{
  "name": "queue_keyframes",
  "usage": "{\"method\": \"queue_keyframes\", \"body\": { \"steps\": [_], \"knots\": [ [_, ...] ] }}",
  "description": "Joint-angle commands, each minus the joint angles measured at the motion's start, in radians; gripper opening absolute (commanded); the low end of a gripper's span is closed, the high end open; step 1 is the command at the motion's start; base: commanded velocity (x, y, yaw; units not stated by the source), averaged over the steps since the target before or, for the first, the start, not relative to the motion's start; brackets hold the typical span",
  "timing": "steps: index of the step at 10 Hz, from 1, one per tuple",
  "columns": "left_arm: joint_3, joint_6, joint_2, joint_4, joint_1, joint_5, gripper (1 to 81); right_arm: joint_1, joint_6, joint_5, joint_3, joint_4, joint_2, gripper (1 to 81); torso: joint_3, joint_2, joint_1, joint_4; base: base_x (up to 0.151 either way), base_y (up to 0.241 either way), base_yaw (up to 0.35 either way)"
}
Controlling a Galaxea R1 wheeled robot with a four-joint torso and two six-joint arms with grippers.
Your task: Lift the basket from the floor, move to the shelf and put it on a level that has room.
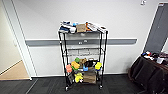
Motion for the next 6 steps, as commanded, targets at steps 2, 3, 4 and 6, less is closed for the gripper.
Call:
{"method": "queue_keyframes", "body": {
  "steps": [2,3,4,6],
  "knots": [
    [0.040,-0.002,-0.042,0.018,-0.121,-0.001,1.0,0.138,-0.002,0.007,0.046,0.012,-0.026,1.0,0.000,0.000,0.000,0.000,0.000,0.000,0.000],
    [0.040,-0.002,-0.043,0.018,-0.121,-0.001,1.0,0.139,-0.002,0.007,0.048,0.012,-0.026,1.0,0.000,0.000,0.000,0.000,0.066,0.000,0.000],
    [0.042,-0.002,-0.043,0.018,-0.121,-0.001,1.0,0.138,-0.002,0.007,0.048,0.012,-0.026,1.0,0.000,0.000,0.000,0.000,0.078,0.000,0.000],
    [0.068,-0.002,-0.054,0.018,-0.123,-0.003,1.0,0.142,-0.002,0.007,0.054,0.012,-0.029,1.0,0.001,-0.002,-0.003,0.000,0.104,0.000,0.000]
  ]
}}
